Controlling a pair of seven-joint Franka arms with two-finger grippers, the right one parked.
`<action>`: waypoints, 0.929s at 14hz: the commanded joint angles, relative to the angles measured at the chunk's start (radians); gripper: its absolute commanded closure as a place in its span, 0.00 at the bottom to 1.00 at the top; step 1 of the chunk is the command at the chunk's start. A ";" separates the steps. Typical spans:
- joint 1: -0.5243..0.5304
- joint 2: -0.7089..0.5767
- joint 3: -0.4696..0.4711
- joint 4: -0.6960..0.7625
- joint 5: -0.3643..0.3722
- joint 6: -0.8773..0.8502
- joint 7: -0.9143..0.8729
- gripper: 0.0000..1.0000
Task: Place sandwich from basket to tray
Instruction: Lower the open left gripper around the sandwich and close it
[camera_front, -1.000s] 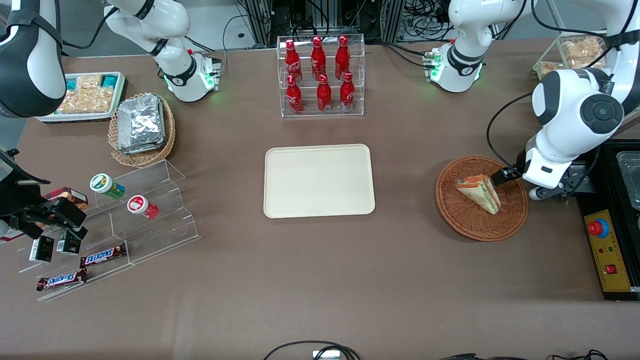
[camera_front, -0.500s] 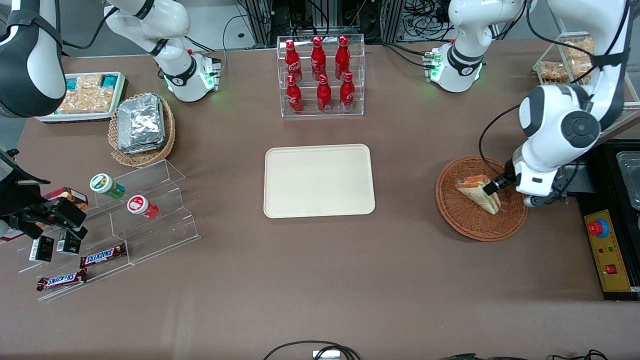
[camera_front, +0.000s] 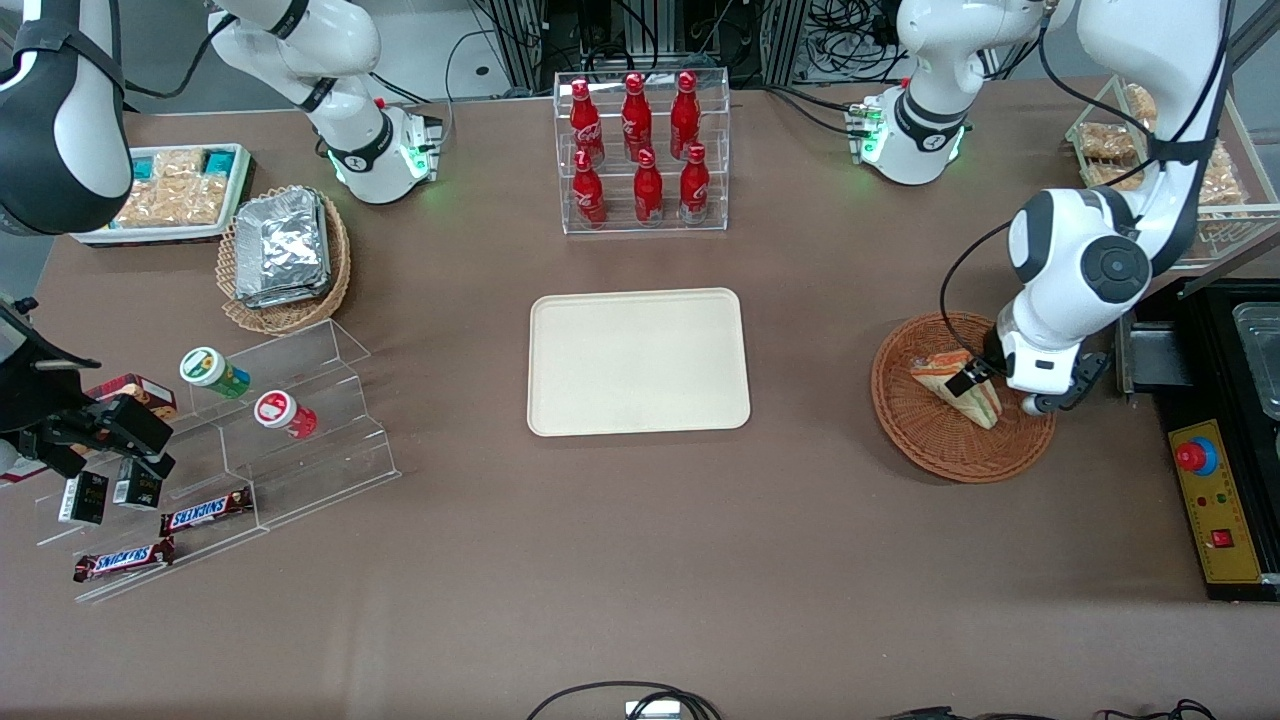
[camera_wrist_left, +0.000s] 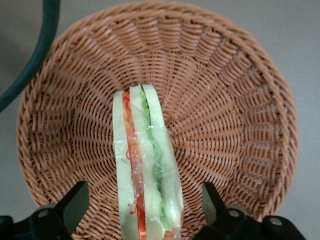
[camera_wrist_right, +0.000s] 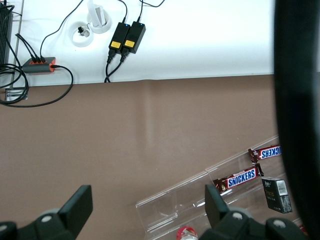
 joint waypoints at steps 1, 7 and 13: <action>-0.003 0.010 -0.002 -0.025 0.005 0.049 -0.035 0.00; -0.004 0.036 -0.002 -0.055 0.005 0.113 -0.051 0.39; -0.006 0.033 -0.002 -0.057 0.009 0.121 -0.046 1.00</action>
